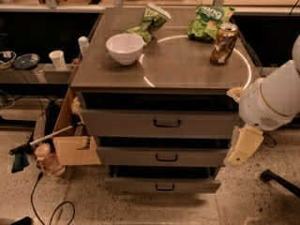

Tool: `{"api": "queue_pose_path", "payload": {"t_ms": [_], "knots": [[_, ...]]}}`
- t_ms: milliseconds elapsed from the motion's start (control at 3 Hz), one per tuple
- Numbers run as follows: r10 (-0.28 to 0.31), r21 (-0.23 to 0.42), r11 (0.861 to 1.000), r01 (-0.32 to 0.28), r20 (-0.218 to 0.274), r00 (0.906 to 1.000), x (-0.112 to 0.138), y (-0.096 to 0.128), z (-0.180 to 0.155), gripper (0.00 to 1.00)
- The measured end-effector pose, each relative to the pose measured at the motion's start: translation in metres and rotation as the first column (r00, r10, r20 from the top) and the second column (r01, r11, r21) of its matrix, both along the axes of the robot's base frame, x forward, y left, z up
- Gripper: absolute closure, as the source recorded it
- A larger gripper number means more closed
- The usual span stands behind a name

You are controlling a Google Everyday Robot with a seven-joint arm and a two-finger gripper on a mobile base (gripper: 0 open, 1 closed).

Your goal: Open bottom drawer

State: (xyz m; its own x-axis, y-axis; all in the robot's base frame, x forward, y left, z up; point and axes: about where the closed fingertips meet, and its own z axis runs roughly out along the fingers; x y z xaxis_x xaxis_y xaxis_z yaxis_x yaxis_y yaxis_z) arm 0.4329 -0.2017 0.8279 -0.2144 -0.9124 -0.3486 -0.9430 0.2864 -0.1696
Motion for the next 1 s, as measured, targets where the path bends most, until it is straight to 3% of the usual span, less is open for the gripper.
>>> {"api": "queue_pose_path", "payload": {"t_ms": [667,1000], "knots": [[-0.052,0.088,0.995,0.054,-0.024,0.9984,-0.009,0.000,-0.038,0.00],[-0.093,0.090,0.992,0.094,-0.021,0.9955,-0.014,0.001,-0.057,0.00]]}}
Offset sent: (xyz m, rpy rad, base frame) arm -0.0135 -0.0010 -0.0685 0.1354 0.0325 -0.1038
